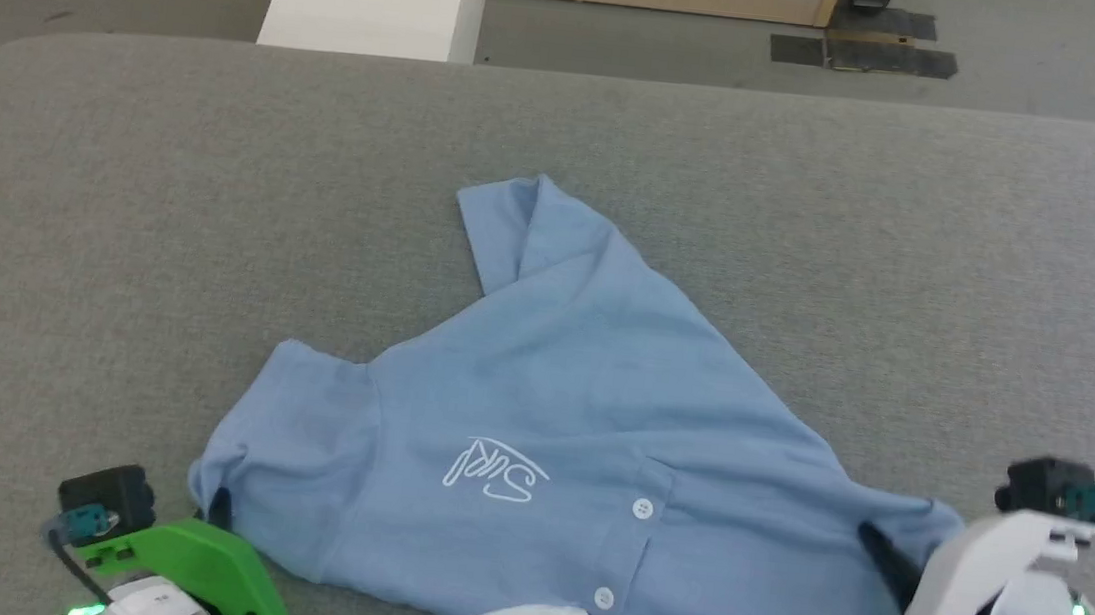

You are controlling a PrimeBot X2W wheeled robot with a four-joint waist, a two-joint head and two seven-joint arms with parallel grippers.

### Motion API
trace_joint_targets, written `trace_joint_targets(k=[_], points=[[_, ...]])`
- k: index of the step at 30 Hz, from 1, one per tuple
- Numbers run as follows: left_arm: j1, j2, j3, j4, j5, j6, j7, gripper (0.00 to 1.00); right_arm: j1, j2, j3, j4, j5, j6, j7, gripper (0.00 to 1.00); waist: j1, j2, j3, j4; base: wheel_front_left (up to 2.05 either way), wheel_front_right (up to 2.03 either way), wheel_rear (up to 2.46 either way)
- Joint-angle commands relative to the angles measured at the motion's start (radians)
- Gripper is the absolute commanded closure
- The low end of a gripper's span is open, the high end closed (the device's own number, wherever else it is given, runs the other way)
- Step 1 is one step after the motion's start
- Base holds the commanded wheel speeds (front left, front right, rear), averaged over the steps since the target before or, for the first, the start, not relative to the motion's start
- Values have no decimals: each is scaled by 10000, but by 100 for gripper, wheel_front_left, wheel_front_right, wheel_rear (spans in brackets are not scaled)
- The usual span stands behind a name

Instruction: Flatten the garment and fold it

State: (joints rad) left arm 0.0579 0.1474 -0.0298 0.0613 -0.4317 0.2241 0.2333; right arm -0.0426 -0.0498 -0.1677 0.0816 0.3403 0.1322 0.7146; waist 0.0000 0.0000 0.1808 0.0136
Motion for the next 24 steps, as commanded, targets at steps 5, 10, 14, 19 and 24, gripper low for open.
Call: trace_joint_targets(k=[5,10,14,19,24], points=[[-454,-135,-252,174,-89,-257,-250,100,-1774,-175,-2,633,-602,-15,-653,100,0,0,271,491,0,0,0],[-847,-237,-480,418,-105,-476,-585,100,-4281,-776,763,2088,-1383,-15,-2295,100,0,0,541,883,0,0,0],[-1036,-271,-574,588,-116,-577,-764,100,-5434,-957,1413,3310,-1585,-15,-3195,100,0,0,670,1038,0,0,0],[-1052,-289,-583,775,-160,-588,-902,100,-5792,-947,1730,3955,-1285,-15,-3839,0,0,0,590,1071,0,0,0],[-777,-216,-384,846,-236,-468,-1085,100,-4575,-915,1233,2876,-860,-15,-5172,0,0,0,141,901,0,0,0]])
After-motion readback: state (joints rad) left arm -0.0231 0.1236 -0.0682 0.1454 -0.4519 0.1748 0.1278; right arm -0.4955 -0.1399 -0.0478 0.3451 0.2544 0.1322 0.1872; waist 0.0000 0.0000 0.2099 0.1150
